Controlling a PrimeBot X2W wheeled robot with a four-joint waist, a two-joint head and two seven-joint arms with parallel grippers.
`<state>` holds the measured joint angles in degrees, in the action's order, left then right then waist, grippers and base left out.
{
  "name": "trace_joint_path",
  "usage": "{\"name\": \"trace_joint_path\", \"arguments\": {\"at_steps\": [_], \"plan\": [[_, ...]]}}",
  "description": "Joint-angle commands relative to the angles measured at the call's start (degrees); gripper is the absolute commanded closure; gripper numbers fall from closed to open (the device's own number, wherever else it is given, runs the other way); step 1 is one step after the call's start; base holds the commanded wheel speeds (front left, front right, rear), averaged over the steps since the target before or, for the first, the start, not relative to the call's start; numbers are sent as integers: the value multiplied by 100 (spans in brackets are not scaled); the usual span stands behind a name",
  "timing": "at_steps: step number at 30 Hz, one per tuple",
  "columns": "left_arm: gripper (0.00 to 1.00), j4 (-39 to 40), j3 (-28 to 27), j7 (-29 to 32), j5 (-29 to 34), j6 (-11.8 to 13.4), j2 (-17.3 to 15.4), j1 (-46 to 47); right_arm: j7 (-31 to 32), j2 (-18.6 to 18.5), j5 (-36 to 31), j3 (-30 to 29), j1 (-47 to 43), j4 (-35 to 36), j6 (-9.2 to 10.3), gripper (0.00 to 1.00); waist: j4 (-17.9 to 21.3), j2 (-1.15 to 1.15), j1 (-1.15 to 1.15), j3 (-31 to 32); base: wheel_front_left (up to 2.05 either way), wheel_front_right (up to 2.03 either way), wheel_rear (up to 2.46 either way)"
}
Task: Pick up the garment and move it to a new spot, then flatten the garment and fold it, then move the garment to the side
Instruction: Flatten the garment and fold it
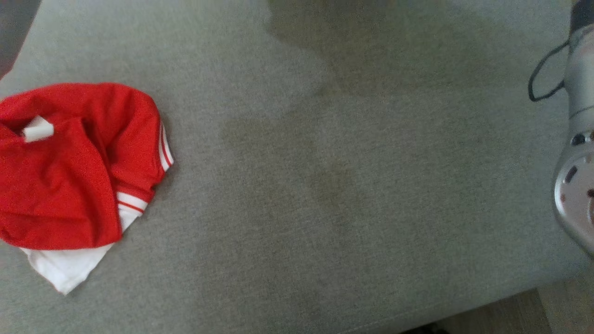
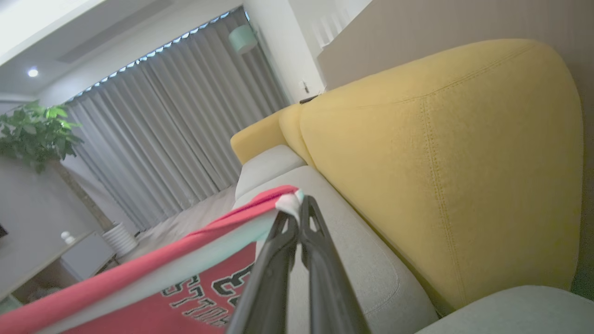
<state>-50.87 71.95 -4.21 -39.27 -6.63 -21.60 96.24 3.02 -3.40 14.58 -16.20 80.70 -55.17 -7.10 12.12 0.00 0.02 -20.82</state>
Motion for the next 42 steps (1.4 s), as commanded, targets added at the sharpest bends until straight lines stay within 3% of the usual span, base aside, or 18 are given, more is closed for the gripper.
{"name": "trace_joint_path", "arguments": {"at_steps": [1, 6, 11, 18, 28, 34, 42], "plan": [[100, -141, -225, -228, 32, 37, -110, 524, -365, 51, 103, -149, 506, -36, -39, 100, 10, 0, -2, -359, 0, 0, 0], [100, -469, -325, -944, 113, 215, 120, 445, -1253, 52, 253, -284, 740, -986, -39, 100, -63, 0, -2, -794, 0, 0, 0], [100, -612, -163, -1044, 165, 24, 326, -119, -1401, 52, -20, -364, 477, -1675, -39, 100, -118, 0, -2, -914, 0, 0, 0], [100, -247, 88, -963, 49, -82, 429, -1251, -528, -199, -694, -321, -283, -1860, -39, 100, -175, 0, -2, -630, 0, 0, 0], [100, 1316, 139, -142, 195, -85, -12, -2784, 1078, -899, -1460, -389, -1286, -1877, -39, 100, -247, 0, -2, 40, 0, 0, 0], [100, 1890, 140, 71, 446, -85, -121, -3462, 1625, -967, -1468, -269, -1672, -1878, -39, 100, -237, 0, -2, 328, 0, 0, 0], [100, 2027, 140, 16, 573, -85, -63, -4016, 1962, -1054, -1215, 28, -2039, -1878, -39, 100, -235, 0, -2, 677, 0, 0, 0]]}}
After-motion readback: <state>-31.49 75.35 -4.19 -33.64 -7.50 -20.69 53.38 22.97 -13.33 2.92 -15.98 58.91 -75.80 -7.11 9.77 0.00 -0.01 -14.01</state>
